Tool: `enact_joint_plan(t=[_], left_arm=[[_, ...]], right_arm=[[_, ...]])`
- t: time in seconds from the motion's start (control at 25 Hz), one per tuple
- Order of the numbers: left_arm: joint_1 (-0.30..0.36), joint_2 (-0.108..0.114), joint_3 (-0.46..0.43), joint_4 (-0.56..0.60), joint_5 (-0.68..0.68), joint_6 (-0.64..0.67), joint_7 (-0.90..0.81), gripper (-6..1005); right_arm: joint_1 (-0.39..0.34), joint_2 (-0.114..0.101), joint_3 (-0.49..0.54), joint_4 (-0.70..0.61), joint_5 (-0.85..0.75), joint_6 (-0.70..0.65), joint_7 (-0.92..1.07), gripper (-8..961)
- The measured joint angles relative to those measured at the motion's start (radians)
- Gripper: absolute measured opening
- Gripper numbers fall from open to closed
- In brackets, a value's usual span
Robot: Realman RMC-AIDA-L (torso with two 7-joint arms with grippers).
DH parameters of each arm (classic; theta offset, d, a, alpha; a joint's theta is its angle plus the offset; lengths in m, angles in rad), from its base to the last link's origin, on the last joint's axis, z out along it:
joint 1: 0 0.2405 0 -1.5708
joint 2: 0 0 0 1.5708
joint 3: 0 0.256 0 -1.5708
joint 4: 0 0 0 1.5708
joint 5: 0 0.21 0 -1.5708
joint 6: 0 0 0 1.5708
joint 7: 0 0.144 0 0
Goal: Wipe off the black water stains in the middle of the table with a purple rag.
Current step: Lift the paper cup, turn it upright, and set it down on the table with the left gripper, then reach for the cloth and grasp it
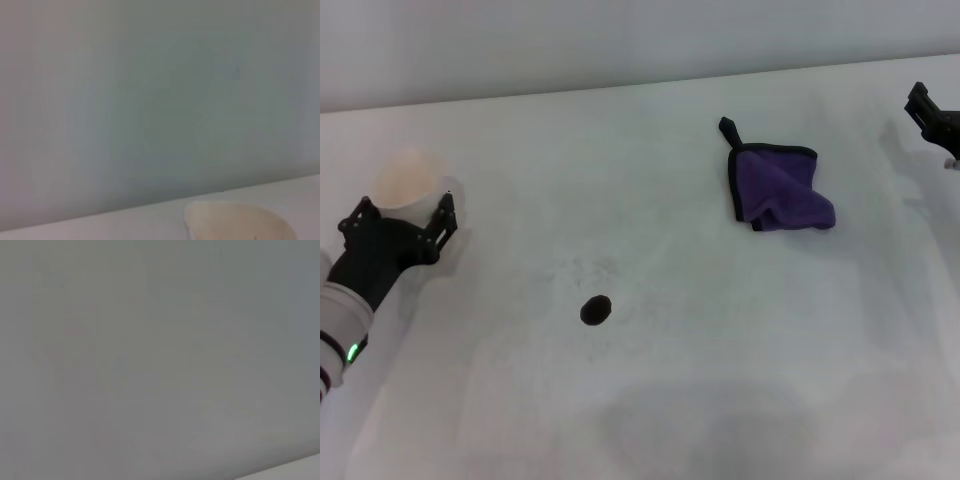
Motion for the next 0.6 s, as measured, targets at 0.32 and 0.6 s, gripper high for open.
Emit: enact_joint_plan(t=[0.32,0.6], left_arm=[[0.034,0.002,0.0,0.029,0.009,0.027,0.002,804],[0.078,0.0,-0.001,0.031,0.003,0.073,0.001,851]], right_arm=[[-0.011,0.0,0.003,0.0,0.0,0.0,0.0,856],[-0.014,-0.002,0.004,0.0,0.0,0.002,0.0,856]])
